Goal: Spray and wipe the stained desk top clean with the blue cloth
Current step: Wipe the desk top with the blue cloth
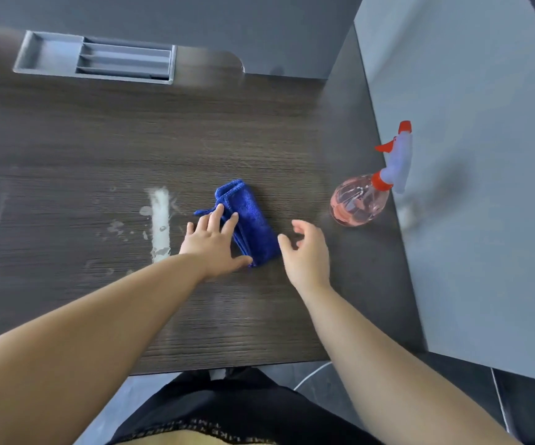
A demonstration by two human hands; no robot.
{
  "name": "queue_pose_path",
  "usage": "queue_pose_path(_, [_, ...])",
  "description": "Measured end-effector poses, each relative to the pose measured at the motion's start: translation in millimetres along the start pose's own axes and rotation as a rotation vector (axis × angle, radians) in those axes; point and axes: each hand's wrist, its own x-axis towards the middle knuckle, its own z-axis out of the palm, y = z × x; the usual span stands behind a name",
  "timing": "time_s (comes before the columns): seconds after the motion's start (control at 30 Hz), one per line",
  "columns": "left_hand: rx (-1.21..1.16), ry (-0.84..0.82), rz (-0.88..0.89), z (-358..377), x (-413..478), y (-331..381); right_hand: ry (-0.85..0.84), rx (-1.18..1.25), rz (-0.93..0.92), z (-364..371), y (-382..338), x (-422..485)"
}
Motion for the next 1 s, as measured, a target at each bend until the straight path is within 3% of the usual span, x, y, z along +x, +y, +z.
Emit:
queue_pose_path(0.1, [-0.201, 0.035, 0.048, -3.8, -3.5, -13.9, -0.187, -0.205, -0.006, 12.1, -28.7, 15.5])
queue_pose_path(0.17, [-0.340, 0.157, 0.042, -1.5, -8.9, -25.5, -0.296, -0.232, 0.023, 10.7, -39.2, 20.8])
queue_pose_path(0.27, [-0.352, 0.312, 0.064, 5.0, -21.2, -38.5, -0.398, 0.025, 0.072, -7.6, -48.5, 12.7])
queue_pose_path(0.4, [-0.281, 0.386, 0.470, 8.3, -42.8, -32.4, -0.552, 0.331, 0.222, -44.8, -56.6, -9.1])
queue_pose_path(0.47, [-0.331, 0.368, 0.551, 10.1, -52.6, -15.6, -0.574, 0.501, 0.367, -52.1, -56.6, -13.7])
queue_pose_path(0.53, [-0.585, 0.248, 0.437, 6.7, -60.5, 2.9, -0.570, 0.660, 0.496, -50.4, -59.3, -14.3])
queue_pose_path(0.63, [-0.904, 0.231, -0.020, 6.6, -49.0, 10.1, -0.528, 0.820, 0.539, -34.9, -60.0, -11.9])
queue_pose_path(0.7, [-0.889, 0.285, -0.222, 7.7, -36.7, 1.1, -0.447, 0.596, 0.336, -19.8, -52.7, -10.7])
queue_pose_path(0.83, [-0.923, 0.253, -0.277, 5.8, -24.4, -18.3, -0.256, -0.244, -0.532, 5.8, -27.6, -5.4])
queue_pose_path(0.93, [-0.699, 0.292, -0.253, 6.8, -25.4, -33.5, -0.408, -0.640, -0.961, 22.9, -7.7, 1.4])
queue_pose_path(1.0, [-0.522, 0.301, -0.265, 7.8, -32.7, -42.1, -0.463, -0.822, -1.100, 31.6, 0.5, 6.6])
